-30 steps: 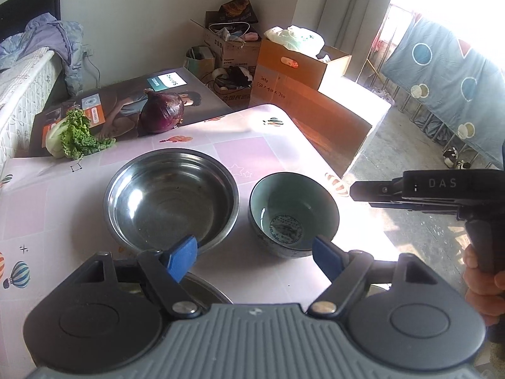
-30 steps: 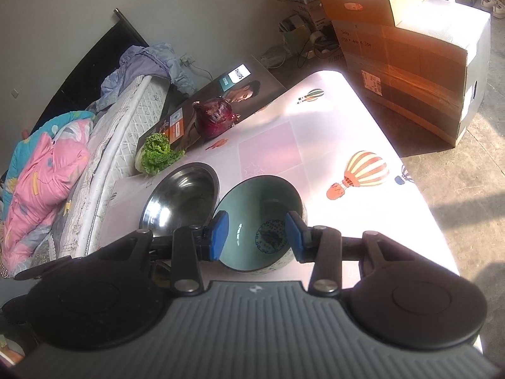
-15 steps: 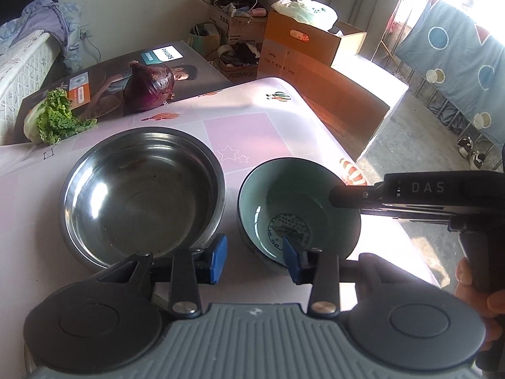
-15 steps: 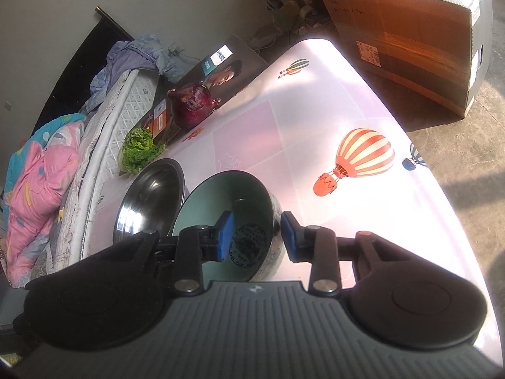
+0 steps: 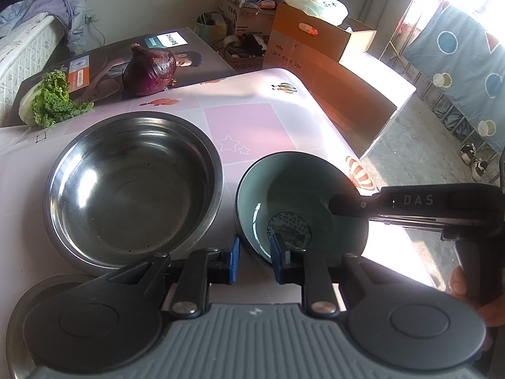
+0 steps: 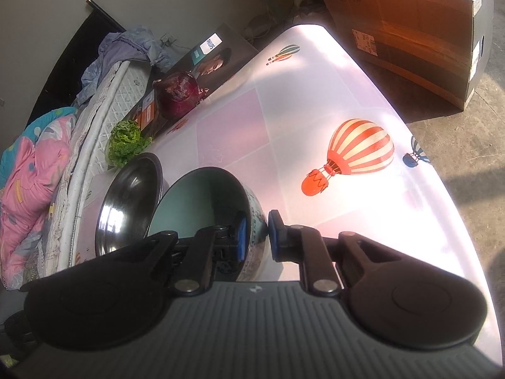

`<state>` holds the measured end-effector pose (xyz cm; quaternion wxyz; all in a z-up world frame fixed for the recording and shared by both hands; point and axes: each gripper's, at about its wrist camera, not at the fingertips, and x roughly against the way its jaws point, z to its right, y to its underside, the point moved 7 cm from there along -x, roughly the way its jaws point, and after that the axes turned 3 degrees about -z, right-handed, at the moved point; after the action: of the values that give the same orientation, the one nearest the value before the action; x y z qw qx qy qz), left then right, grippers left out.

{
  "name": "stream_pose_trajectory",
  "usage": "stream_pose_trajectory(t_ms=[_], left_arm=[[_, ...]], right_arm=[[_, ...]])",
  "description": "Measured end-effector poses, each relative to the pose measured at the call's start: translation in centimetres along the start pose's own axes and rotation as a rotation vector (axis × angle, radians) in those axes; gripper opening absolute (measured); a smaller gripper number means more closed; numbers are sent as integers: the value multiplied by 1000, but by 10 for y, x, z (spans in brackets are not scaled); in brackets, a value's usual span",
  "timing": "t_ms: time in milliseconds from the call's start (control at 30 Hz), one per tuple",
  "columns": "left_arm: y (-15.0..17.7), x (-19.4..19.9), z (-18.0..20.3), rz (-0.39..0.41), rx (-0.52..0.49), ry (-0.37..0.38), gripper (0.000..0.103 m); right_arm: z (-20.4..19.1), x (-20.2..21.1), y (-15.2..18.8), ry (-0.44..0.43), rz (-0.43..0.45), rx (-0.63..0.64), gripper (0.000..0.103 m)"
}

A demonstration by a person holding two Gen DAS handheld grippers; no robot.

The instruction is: Organize plates and bowls

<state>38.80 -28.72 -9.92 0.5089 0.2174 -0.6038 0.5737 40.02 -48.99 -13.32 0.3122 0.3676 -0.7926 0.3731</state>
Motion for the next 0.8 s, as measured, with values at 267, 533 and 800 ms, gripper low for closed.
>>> stream_pose_trajectory(t_ms=[267,533,800], left_arm=[[16,9,5,-37,-21,6,22],[31,17,7,-70,-39,26,22],[30,4,6,-95,-3,28,28]], right_arm=[[-1,12,18,3,-32,23,13],[-1,20,33,1,-58,24,14],[3,15,35,-4,-79,-6,16]])
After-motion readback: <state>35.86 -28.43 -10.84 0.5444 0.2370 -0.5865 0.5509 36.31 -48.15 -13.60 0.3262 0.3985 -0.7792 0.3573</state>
